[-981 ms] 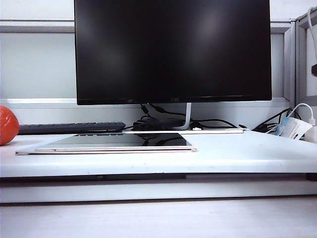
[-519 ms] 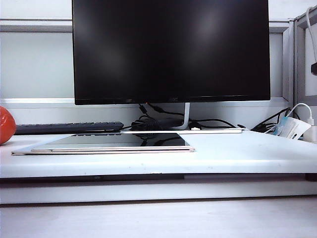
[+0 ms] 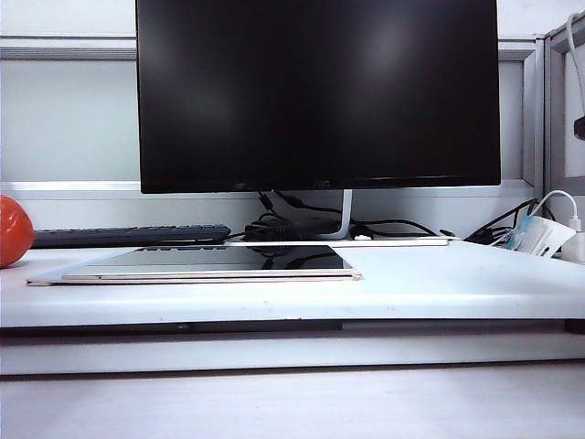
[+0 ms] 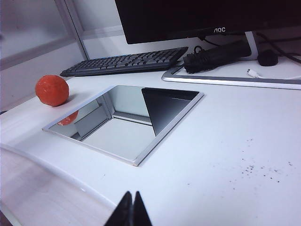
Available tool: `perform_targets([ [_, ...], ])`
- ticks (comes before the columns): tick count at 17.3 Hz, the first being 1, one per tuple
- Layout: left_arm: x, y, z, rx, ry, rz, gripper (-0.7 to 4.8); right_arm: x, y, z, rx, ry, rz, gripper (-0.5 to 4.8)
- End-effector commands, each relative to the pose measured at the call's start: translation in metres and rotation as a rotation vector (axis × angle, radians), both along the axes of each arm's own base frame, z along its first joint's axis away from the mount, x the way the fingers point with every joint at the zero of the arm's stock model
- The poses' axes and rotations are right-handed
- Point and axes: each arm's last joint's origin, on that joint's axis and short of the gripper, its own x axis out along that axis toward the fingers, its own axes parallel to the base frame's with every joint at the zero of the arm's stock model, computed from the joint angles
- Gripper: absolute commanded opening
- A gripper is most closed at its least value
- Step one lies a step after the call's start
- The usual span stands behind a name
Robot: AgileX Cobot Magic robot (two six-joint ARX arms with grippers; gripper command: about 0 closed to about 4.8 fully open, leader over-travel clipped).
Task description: Place the orange on the center of the mirror.
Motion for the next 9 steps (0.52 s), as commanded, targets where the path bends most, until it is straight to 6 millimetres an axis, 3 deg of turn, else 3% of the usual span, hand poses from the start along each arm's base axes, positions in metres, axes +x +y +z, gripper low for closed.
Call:
perform_targets([
  [1,0.036,0.001,-0.024,0.060,0.084,0.018,4.79,0.000,0.000,-0.001,0.003,-0.004,0.003,0.00],
  [6,0.085,0.001,-0.065,0.050,0.253,-0.009,4.79,0.000,0.000,-0.001,0.004,-0.004,0.007,0.00],
  [8,0.094,0.000,-0.076,0.046,0.307,-0.030,4.79,0.000,0.000,-0.001,0.004,-0.008,0.006,0.00],
  [9,0.094,0.000,-0.081,0.043,0.339,-0.038,1.71,0.000,0.000,0.000,0.004,-0.013,0.006,0.00],
])
